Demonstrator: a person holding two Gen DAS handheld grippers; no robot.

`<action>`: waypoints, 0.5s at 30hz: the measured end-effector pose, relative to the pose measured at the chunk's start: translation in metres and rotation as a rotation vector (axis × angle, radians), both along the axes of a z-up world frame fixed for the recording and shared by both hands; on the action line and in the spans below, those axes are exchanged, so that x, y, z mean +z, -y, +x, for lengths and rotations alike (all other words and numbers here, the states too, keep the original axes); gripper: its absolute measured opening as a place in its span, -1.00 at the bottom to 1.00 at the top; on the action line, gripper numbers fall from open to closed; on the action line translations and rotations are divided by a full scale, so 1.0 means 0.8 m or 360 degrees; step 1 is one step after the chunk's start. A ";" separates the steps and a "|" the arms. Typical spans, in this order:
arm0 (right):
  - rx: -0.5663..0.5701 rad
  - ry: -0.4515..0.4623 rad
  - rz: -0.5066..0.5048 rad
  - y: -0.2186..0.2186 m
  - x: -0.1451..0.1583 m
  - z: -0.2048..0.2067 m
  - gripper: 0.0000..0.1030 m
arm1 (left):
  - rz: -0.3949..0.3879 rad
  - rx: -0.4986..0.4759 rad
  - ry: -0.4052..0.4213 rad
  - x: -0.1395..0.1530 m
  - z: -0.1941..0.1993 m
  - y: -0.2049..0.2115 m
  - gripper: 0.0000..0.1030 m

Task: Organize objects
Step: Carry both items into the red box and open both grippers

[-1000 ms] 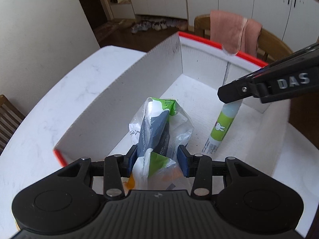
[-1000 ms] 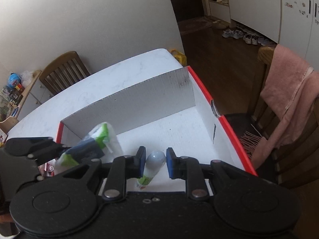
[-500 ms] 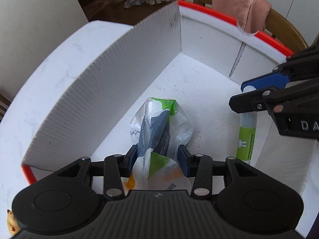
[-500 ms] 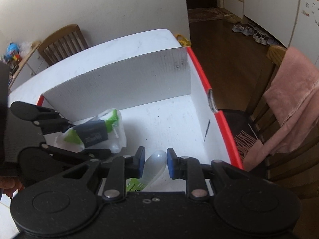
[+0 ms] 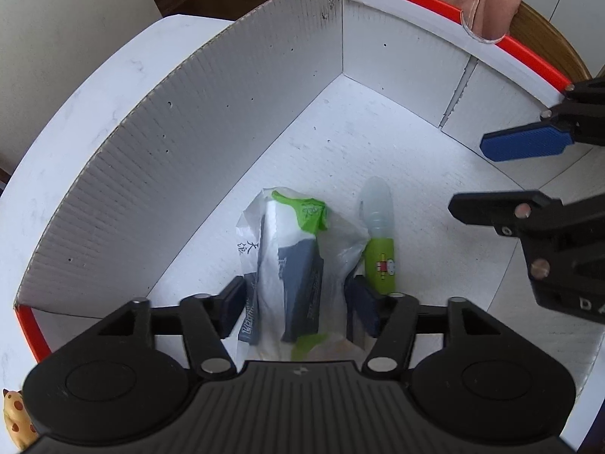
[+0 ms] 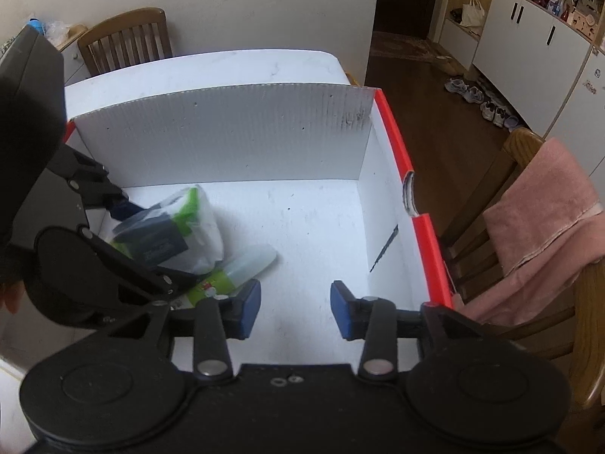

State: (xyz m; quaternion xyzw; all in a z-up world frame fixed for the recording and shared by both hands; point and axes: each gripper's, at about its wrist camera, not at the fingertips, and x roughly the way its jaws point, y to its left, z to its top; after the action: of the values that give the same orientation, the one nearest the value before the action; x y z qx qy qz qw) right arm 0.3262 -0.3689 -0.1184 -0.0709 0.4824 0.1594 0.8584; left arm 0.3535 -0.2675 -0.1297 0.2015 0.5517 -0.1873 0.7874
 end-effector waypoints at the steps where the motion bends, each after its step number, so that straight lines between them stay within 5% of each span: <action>1: 0.0001 0.0006 0.0000 0.001 0.001 -0.001 -0.17 | -0.0005 0.0002 0.0006 0.002 -0.001 0.000 0.22; 15: 0.0061 0.0143 0.0070 -0.002 0.045 -0.034 0.01 | -0.0223 0.0118 0.0212 0.075 -0.044 -0.032 0.22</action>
State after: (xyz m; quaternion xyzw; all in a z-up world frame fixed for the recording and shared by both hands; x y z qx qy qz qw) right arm 0.2992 -0.3674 -0.0824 -0.0685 0.4383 0.1831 0.8773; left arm 0.3180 -0.2418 -0.0699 0.1375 0.4908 -0.1823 0.8408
